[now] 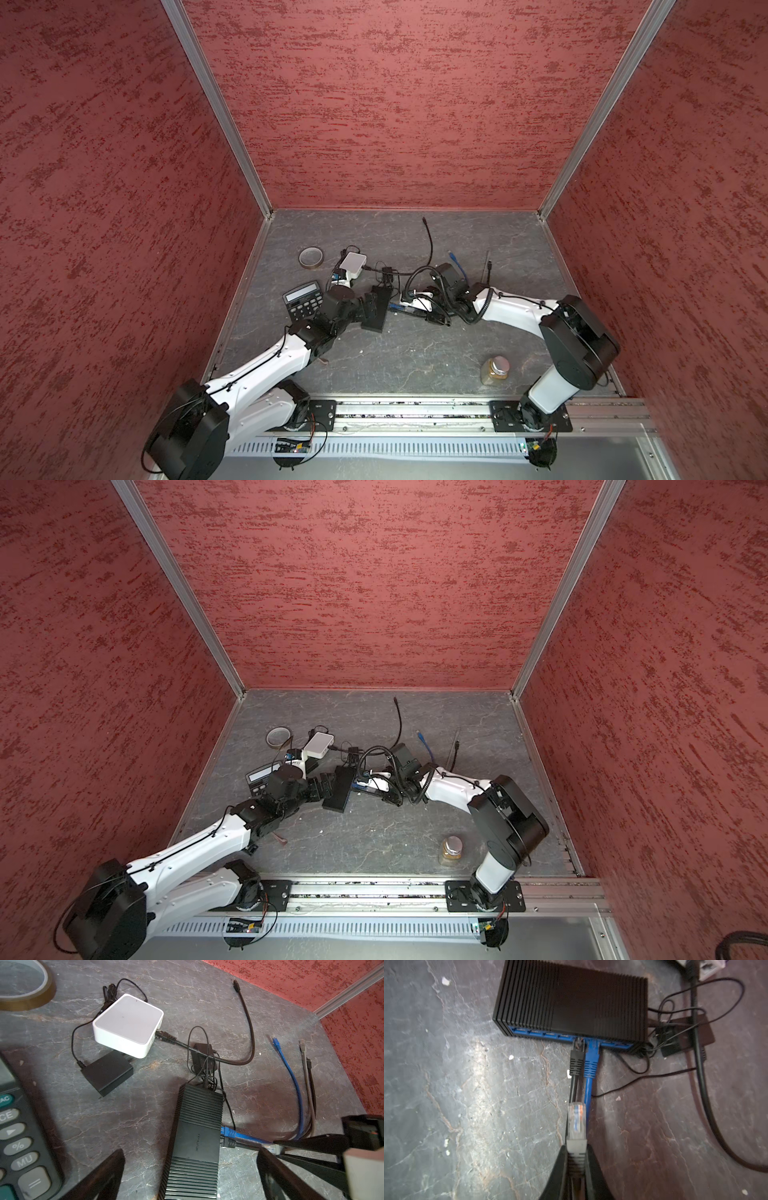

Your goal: Insert the plug into the switch port

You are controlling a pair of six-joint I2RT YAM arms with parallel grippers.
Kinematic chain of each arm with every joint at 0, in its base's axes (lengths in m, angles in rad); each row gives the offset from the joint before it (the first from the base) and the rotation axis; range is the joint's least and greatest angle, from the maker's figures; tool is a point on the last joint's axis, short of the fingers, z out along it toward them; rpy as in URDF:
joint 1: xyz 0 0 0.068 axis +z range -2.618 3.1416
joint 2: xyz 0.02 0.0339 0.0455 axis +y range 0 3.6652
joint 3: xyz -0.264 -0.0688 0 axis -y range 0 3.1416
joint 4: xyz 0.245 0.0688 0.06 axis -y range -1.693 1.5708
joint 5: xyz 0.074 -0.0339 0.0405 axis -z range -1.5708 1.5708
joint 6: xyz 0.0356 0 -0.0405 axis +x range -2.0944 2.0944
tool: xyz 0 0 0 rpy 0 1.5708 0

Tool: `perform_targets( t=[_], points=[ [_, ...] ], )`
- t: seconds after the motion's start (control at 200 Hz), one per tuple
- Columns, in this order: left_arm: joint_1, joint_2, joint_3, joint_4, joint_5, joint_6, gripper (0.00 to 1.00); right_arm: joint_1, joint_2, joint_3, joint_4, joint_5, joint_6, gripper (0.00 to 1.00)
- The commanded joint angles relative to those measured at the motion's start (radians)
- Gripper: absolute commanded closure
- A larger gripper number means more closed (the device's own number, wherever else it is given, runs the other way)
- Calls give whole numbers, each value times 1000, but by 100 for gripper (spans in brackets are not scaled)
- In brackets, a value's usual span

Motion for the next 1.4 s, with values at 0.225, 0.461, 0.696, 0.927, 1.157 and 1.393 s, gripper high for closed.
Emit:
perform_targets(
  t=[0.225,0.461,0.696,0.927,1.157,1.393],
  points=[
    [63,49,-32,9,34,-57,0,61,-98,-32,53,-30,270,92],
    [84,158,-30,94,94,-76,0,135,-40,-48,164,-33,449,91],
    [93,262,-28,197,145,-93,2,164,68,-47,228,3,525,92],
    [93,308,-35,291,165,-98,8,175,130,-57,292,44,569,92],
    [92,358,-35,344,183,-125,21,215,148,-70,346,89,587,92],
    [89,378,-44,366,193,-156,27,241,163,-72,361,115,596,92]
  ],
)
